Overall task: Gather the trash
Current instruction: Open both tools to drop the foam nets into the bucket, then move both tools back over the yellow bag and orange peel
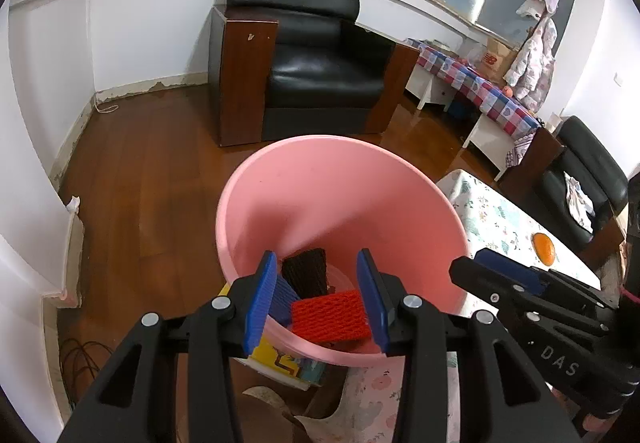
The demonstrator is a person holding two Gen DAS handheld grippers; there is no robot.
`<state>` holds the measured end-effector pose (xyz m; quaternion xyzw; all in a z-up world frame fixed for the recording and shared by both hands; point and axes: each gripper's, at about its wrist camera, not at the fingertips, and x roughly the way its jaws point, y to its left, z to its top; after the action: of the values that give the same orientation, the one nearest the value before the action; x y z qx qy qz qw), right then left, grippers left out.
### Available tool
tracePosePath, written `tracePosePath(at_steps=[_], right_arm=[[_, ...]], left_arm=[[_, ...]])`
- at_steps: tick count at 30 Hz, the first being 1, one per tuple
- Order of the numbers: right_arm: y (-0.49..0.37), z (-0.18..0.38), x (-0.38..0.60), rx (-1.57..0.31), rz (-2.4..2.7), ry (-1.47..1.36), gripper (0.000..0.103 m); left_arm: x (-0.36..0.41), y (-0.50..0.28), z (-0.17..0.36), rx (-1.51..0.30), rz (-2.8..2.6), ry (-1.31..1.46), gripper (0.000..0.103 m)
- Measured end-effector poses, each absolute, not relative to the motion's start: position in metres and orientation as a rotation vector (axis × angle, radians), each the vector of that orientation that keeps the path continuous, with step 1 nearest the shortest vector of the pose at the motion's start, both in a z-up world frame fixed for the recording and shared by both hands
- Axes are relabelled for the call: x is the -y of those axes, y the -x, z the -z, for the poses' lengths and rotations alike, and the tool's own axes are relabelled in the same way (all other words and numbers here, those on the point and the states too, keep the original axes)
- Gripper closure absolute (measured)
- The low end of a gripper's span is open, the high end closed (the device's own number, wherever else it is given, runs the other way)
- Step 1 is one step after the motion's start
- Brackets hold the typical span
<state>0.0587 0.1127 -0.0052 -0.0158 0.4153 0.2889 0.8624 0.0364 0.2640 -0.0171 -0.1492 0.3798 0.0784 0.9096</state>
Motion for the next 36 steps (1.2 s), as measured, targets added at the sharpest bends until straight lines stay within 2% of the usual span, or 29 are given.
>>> tracePosePath(at_steps=[12,36], right_arm=[[-0.037,0.001,-0.066,-0.865,-0.558,-0.020,0.070],[0.015,0.007,0.071,-0.851,-0.345,-0.080,0.070]], left_arm=[[-0.234,-0.026,0.008,-0.777,-0.099,0.250,0.062],[-0.093,-0.023,0.000,-0.791,0.214,0.037,0.058]])
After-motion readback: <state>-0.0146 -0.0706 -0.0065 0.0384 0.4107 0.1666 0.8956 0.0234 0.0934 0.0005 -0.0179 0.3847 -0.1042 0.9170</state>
